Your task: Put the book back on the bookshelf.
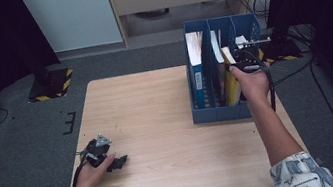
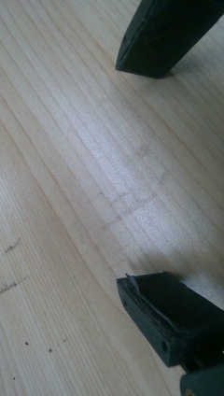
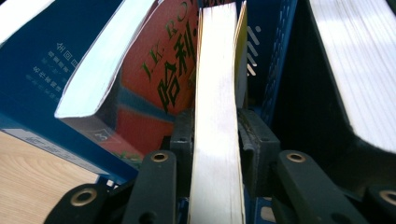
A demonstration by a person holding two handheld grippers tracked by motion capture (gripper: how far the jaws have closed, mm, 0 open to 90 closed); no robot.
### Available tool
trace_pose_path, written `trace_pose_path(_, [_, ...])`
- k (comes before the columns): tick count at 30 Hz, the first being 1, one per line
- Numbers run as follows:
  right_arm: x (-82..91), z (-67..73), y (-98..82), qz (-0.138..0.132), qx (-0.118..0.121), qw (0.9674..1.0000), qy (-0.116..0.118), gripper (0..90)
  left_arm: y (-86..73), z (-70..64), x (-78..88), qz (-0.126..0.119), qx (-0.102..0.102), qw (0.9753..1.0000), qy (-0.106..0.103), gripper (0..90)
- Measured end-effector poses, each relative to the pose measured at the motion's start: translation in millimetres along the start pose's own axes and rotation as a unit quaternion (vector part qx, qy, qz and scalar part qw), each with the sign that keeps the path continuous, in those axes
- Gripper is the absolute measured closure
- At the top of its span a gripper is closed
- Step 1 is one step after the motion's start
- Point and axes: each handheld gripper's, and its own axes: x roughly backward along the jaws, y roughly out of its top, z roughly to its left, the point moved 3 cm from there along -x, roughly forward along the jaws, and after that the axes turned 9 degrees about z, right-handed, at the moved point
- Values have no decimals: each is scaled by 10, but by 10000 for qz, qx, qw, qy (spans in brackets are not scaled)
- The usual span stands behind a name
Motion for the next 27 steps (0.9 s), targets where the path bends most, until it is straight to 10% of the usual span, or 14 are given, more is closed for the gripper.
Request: trace_pose_path(27, [46, -64, -71, -177, -95, 9992, -357, 753, 1, -7, -2, -2, 14, 10000, -15, 0])
